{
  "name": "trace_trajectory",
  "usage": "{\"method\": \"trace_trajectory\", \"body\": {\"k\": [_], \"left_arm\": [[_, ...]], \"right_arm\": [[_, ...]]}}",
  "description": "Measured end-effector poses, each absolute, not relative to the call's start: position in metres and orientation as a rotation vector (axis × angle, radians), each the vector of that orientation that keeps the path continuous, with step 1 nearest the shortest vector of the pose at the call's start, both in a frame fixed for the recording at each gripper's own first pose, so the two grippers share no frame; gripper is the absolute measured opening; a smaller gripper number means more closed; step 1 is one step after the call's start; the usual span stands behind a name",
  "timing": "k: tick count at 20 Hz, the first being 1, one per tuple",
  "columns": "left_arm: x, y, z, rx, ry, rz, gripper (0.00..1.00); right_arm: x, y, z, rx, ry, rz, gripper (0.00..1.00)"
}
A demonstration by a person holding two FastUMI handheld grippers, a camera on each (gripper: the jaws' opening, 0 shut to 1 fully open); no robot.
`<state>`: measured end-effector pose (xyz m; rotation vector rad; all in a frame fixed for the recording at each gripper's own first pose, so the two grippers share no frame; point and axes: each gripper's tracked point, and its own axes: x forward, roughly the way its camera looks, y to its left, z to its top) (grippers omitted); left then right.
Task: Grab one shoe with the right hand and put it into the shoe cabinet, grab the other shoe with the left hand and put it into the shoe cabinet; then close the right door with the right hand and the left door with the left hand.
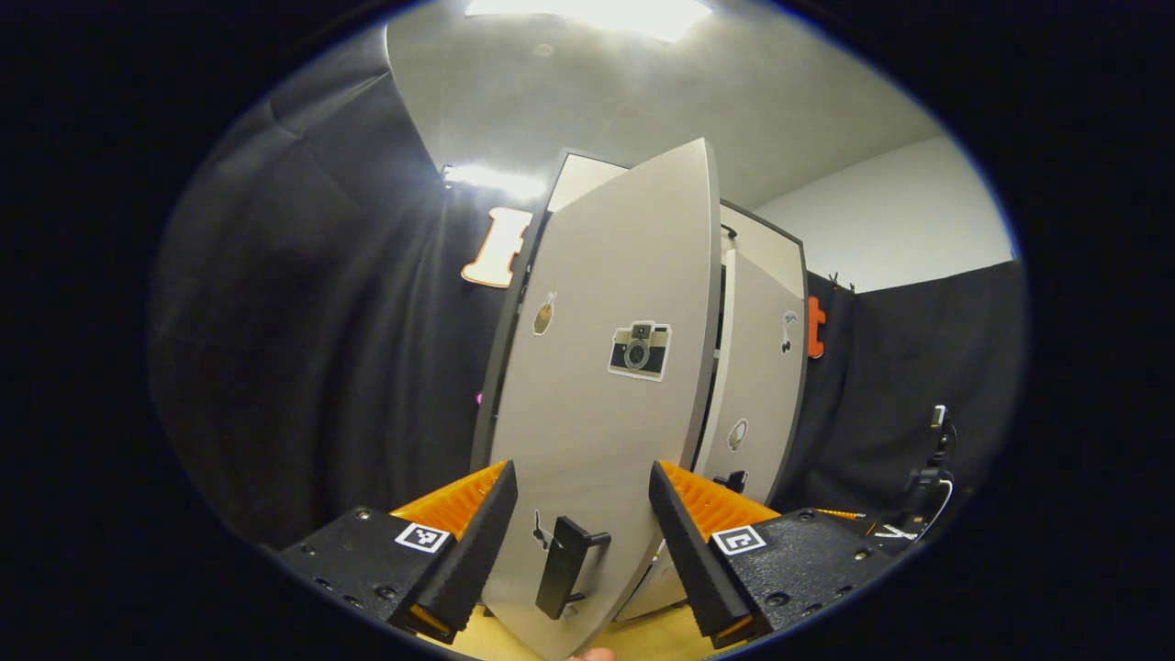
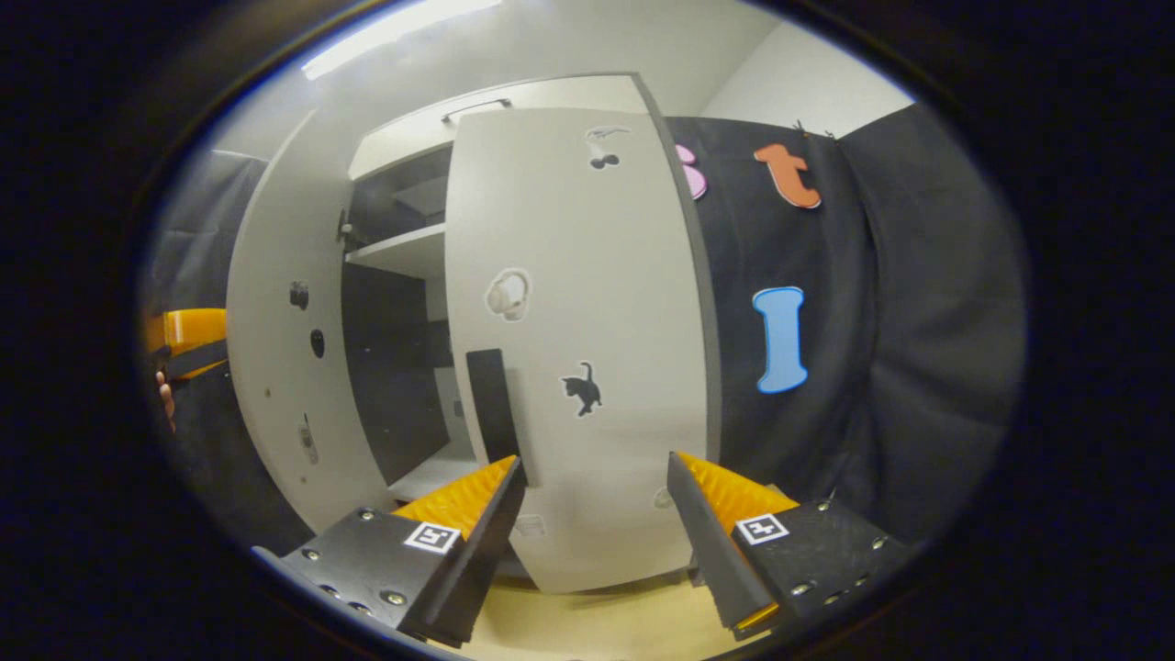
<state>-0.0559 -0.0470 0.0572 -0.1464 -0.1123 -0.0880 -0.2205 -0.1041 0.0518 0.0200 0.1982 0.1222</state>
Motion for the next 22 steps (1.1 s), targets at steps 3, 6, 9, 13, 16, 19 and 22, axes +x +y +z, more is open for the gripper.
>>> {"method": "trace_trajectory", "body": {"k": [3, 6, 9, 13, 16, 19, 22], "left_arm": [[-0.039, -0.071, 0.057, -0.134, -0.117, -0.128, 0.89], [-0.019, -0.1, 0.059, -0.124, -0.13, -0.181, 0.89], [-0.002, -0.111, 0.058, -0.082, -0.127, -0.183, 0.89], [0.014, -0.126, 0.048, -0.063, -0.104, -0.205, 0.89], [0.029, -0.131, 0.042, -0.052, -0.087, -0.205, 0.89], [0.038, -0.132, 0.034, -0.035, -0.071, -0.195, 0.89], [0.045, -0.132, 0.028, -0.026, -0.052, -0.186, 0.89]], "right_arm": [[-0.227, -0.126, 0.057, 0.024, 0.192, 0.074, 0.93], [-0.232, -0.148, 0.06, 0.024, 0.188, 0.028, 0.93], [-0.236, -0.164, 0.065, 0.028, 0.178, -0.009, 0.93], [-0.24, -0.179, 0.069, 0.024, 0.166, -0.043, 0.93], [-0.235, -0.184, 0.071, 0.025, 0.158, -0.051, 0.93], [-0.23, -0.184, 0.071, 0.028, 0.152, -0.051, 0.93], [-0.223, -0.182, 0.069, 0.027, 0.151, -0.044, 0.93]]}}
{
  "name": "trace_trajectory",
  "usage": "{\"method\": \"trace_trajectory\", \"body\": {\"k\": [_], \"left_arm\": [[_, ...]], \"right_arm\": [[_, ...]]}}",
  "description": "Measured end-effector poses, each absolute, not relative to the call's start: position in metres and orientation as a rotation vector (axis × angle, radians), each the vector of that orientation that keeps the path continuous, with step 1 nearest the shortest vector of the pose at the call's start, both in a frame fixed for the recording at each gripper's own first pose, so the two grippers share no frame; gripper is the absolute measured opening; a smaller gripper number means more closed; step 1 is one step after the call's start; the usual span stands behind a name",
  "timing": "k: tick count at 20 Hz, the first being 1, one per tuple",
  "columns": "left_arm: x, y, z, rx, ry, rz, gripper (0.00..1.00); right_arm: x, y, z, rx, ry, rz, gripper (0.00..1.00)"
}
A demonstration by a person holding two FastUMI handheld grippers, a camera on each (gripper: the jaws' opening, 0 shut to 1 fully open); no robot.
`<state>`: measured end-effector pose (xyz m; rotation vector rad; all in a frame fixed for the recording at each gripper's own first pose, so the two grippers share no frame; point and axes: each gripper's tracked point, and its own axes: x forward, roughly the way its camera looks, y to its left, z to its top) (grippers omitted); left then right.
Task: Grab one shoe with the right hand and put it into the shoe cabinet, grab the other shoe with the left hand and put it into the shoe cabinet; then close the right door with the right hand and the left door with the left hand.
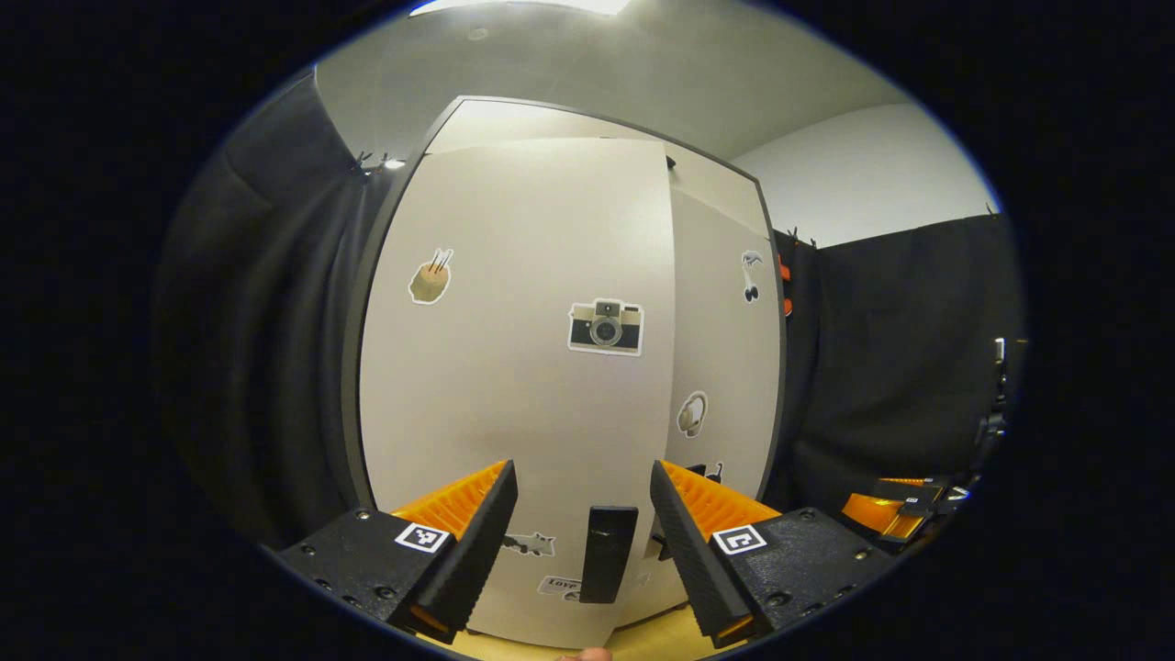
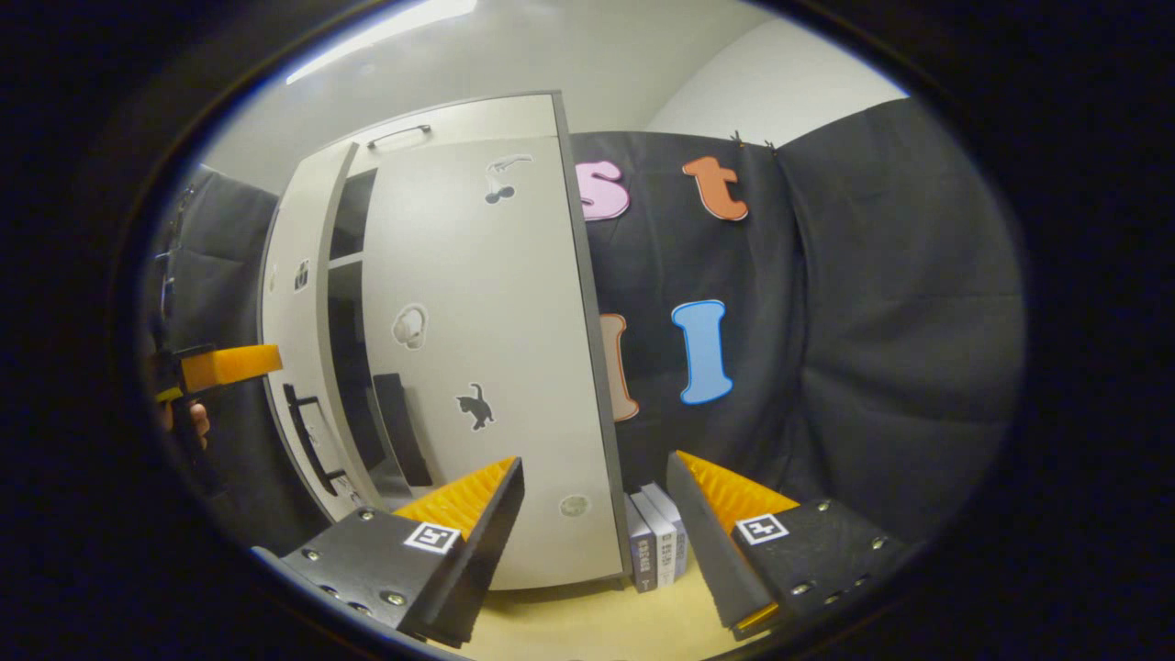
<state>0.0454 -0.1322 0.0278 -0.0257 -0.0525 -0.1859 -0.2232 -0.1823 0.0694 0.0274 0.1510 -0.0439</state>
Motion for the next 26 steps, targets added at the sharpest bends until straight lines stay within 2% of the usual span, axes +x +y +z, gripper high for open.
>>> {"method": "trace_trajectory", "body": {"k": [7, 8, 10, 11, 12, 13, 15, 16, 26], "left_arm": [[0.058, -0.131, 0.021, -0.008, -0.034, -0.164, 0.89], [0.059, -0.13, 0.02, -0.009, -0.033, -0.161, 0.89], [0.059, -0.129, 0.019, -0.012, -0.031, -0.157, 0.89], [0.06, -0.128, 0.018, -0.011, -0.029, -0.152, 0.89], [0.06, -0.126, 0.016, -0.01, -0.026, -0.146, 0.89], [0.06, -0.126, 0.016, -0.011, -0.026, -0.143, 0.89], [0.059, -0.126, 0.015, -0.017, -0.022, -0.138, 0.89], [0.059, -0.126, 0.014, -0.019, -0.022, -0.134, 0.89], [0.052, -0.122, 0.011, -0.017, -0.018, -0.093, 0.89]], "right_arm": [[-0.207, -0.179, 0.068, 0.028, 0.147, -0.029, 0.93], [-0.204, -0.178, 0.068, 0.03, 0.148, -0.026, 0.87], [-0.201, -0.177, 0.067, 0.034, 0.147, -0.018, 0.87], [-0.201, -0.175, 0.067, 0.035, 0.146, -0.013, 0.93], [-0.2, -0.174, 0.068, 0.036, 0.145, -0.008, 0.93], [-0.199, -0.173, 0.067, 0.035, 0.144, -0.004, 0.87], [-0.198, -0.172, 0.067, 0.032, 0.145, 0.003, 0.86], [-0.198, -0.172, 0.067, 0.03, 0.145, 0.007, 0.93], [-0.197, -0.169, 0.067, 0.047, 0.145, 0.038, 0.94]]}}
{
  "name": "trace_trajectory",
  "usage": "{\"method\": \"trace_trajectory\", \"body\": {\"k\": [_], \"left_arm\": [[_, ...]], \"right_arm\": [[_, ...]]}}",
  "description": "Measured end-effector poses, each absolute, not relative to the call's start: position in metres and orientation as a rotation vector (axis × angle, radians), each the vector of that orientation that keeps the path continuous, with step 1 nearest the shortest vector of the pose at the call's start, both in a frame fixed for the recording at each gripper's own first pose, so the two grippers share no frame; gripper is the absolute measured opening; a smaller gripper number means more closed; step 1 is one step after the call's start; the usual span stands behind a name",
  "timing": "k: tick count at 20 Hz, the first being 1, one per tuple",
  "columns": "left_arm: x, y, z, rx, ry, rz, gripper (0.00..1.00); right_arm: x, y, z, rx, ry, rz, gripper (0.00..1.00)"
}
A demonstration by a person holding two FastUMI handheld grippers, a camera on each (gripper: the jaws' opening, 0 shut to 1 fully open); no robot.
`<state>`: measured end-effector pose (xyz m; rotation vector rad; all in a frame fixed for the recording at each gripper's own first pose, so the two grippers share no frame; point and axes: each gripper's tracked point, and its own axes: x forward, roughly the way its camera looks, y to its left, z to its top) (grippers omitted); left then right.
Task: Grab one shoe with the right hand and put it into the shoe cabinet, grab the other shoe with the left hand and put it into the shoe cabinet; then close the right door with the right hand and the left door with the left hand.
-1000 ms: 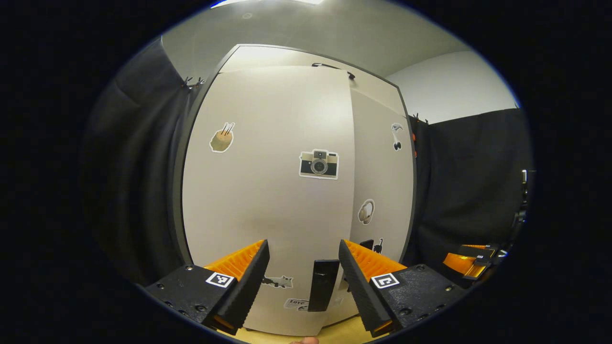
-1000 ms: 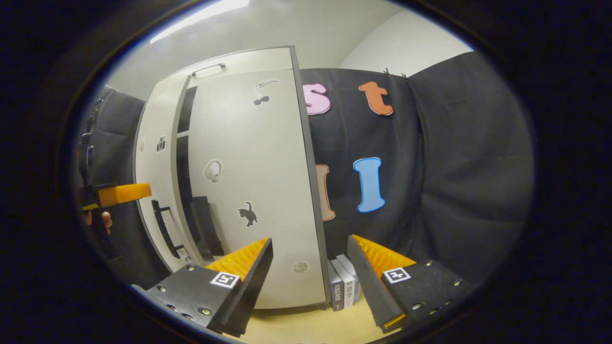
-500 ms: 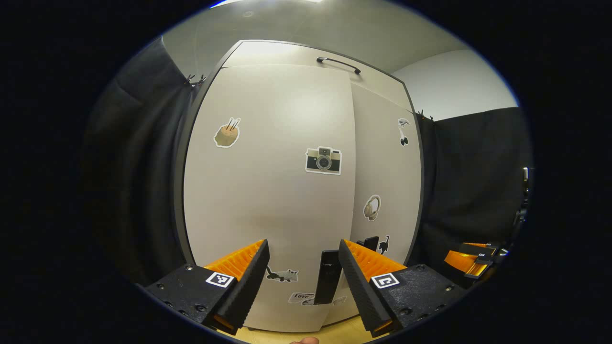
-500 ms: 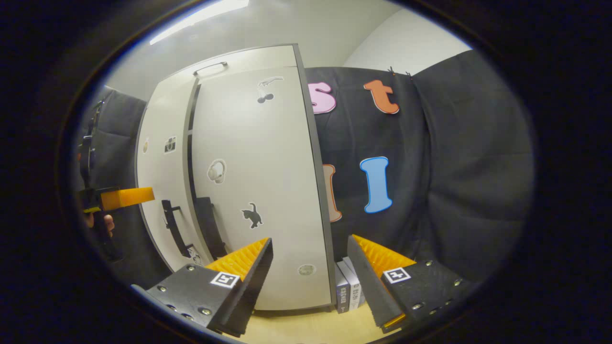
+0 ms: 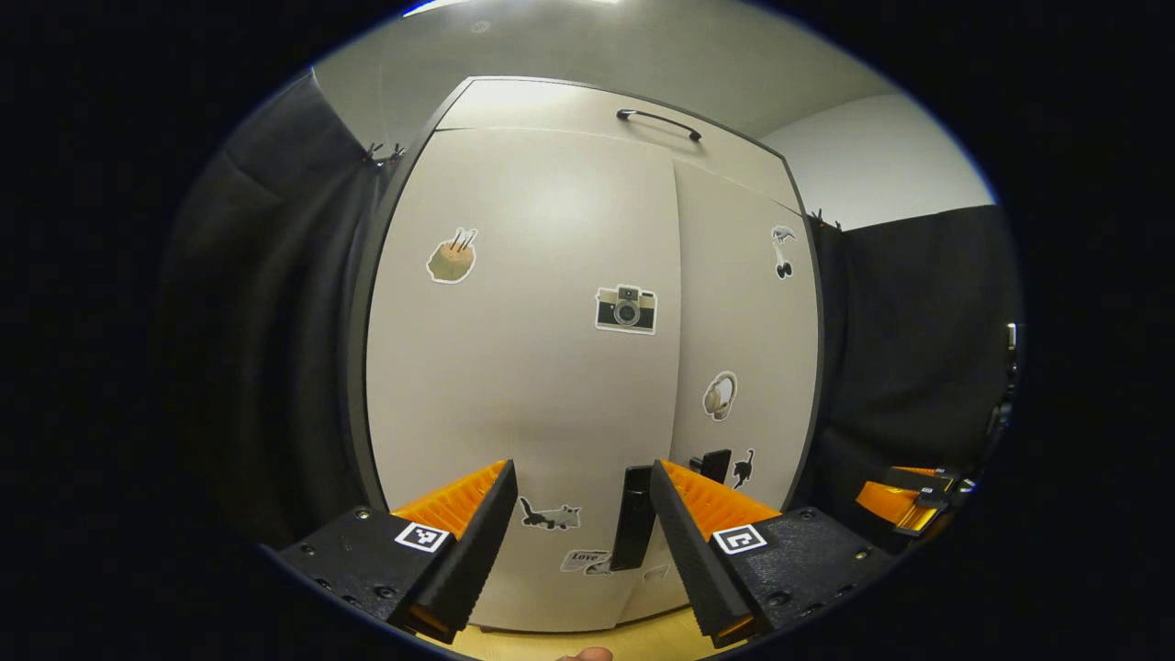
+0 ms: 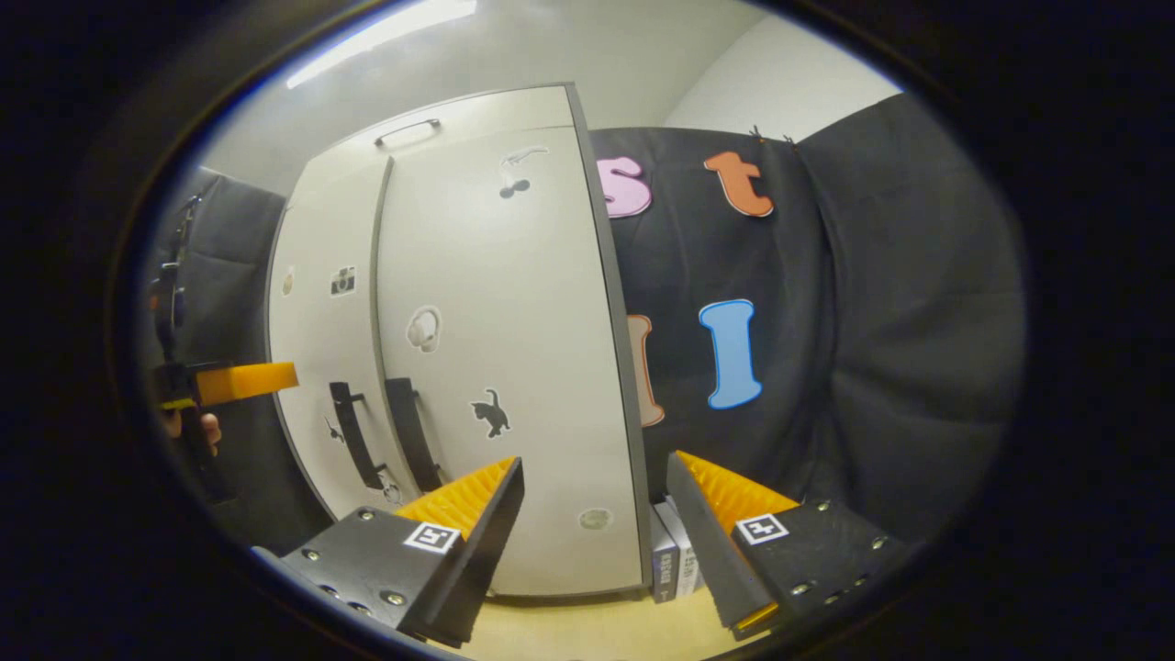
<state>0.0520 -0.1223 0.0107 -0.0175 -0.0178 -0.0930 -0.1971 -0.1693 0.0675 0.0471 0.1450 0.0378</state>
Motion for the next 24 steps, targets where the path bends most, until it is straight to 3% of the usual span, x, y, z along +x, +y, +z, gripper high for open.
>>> {"method": "trace_trajectory", "body": {"k": [24], "left_arm": [[0.012, -0.124, 0.01, 0.04, -0.018, -0.055, 0.89]], "right_arm": [[-0.232, -0.153, 0.104, 0.047, 0.093, 0.107, 0.93]]}}
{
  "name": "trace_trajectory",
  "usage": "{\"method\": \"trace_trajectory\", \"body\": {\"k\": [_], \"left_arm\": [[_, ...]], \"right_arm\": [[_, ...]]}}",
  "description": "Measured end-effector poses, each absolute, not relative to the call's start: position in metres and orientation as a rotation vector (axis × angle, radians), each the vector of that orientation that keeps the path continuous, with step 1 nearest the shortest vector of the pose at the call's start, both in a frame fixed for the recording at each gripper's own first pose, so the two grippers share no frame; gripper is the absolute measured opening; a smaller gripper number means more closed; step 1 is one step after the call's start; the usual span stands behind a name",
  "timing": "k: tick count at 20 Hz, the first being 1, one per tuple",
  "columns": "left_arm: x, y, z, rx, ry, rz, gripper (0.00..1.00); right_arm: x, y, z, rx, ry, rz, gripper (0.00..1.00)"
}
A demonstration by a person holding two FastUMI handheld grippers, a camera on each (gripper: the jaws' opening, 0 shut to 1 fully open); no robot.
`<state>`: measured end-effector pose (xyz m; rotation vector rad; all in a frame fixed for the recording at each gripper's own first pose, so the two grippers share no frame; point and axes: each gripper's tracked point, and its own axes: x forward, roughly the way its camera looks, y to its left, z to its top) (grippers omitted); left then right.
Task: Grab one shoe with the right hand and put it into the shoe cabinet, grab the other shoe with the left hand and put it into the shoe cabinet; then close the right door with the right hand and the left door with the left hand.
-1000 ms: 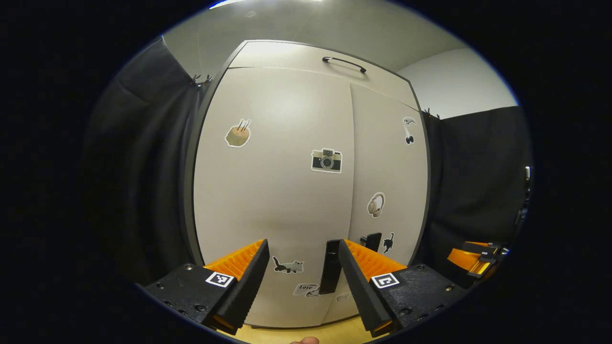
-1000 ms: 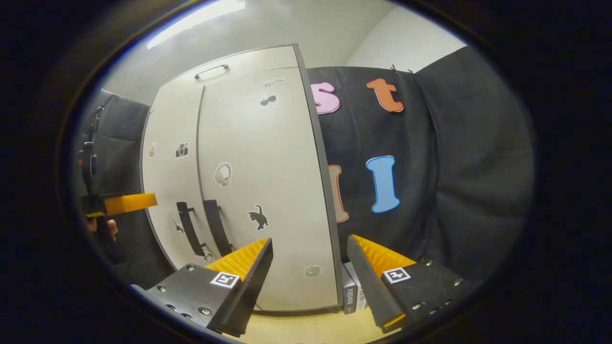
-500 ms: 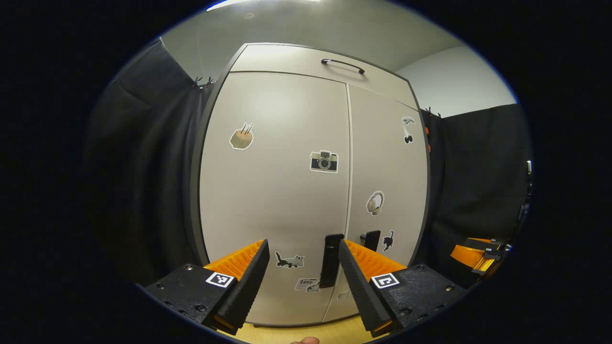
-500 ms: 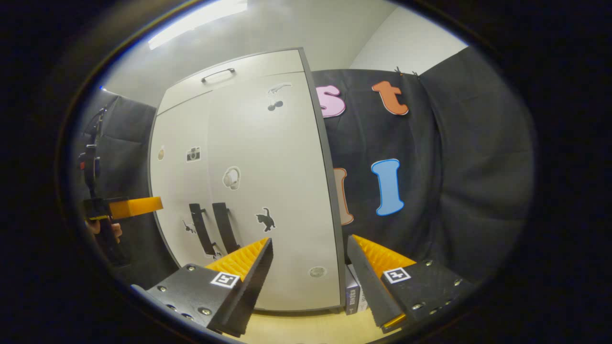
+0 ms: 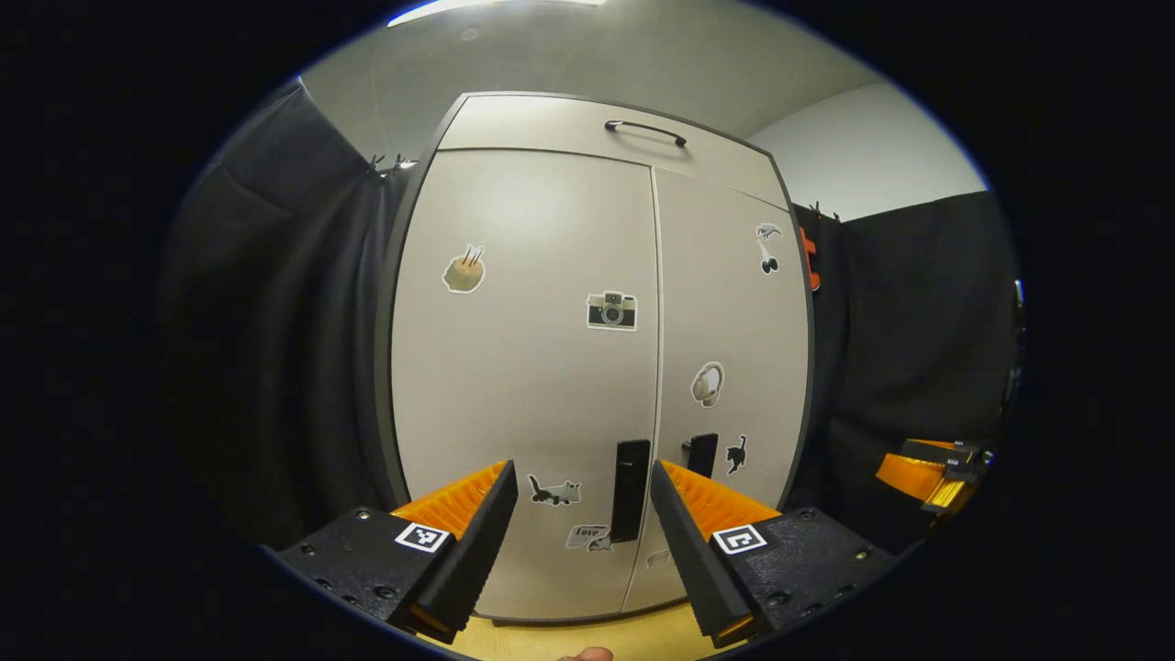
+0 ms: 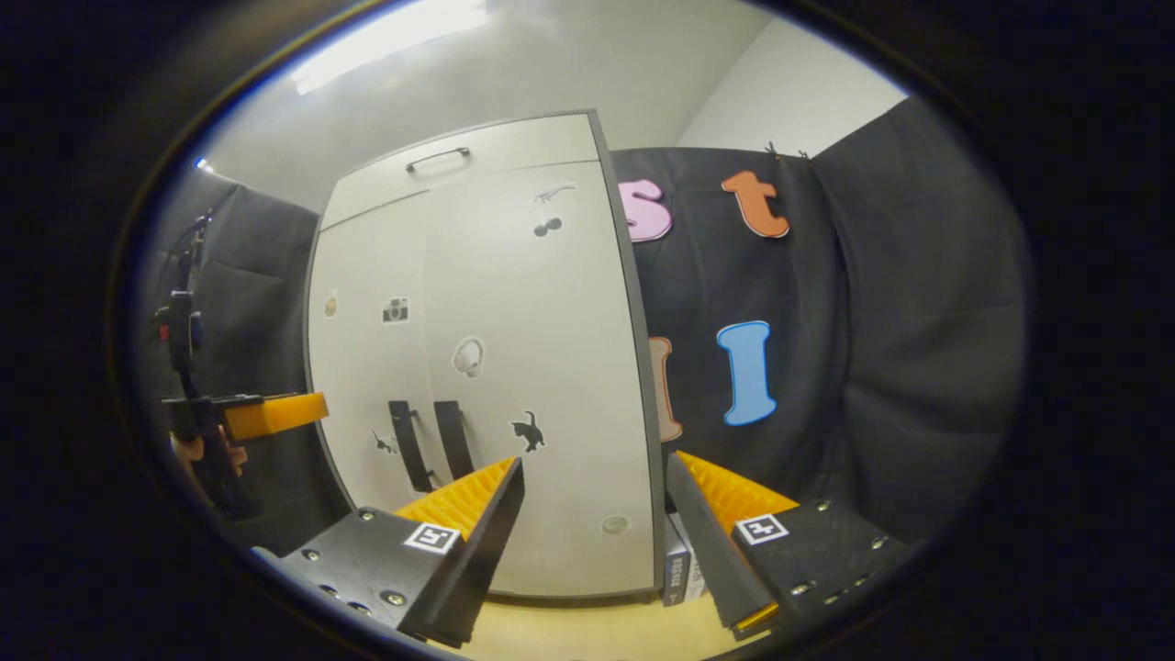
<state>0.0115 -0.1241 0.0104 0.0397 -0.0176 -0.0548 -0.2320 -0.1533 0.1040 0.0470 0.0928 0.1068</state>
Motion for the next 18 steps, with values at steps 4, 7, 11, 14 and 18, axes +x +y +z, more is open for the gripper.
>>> {"method": "trace_trajectory", "body": {"k": [4, 7, 11, 14, 18], "left_arm": [[0.0, -0.119, 0.012, 0.076, -0.03, -0.054, 0.89], [-0.006, -0.125, 0.013, 0.073, -0.033, -0.079, 0.89], [-0.011, -0.132, 0.012, 0.054, -0.031, -0.115, 0.89], [-0.014, -0.138, 0.01, 0.047, -0.029, -0.146, 0.89], [-0.019, -0.15, 0.009, 0.049, -0.035, -0.178, 0.89]], "right_arm": [[-0.247, -0.142, 0.115, 0.051, 0.067, 0.11, 0.93], [-0.261, -0.136, 0.119, 0.048, 0.056, 0.101, 0.93], [-0.281, -0.134, 0.121, 0.038, 0.043, 0.066, 0.93], [-0.294, -0.137, 0.118, 0.039, 0.044, 0.036, 0.93], [-0.308, -0.144, 0.121, 0.026, 0.034, 0.001, 0.93]]}}
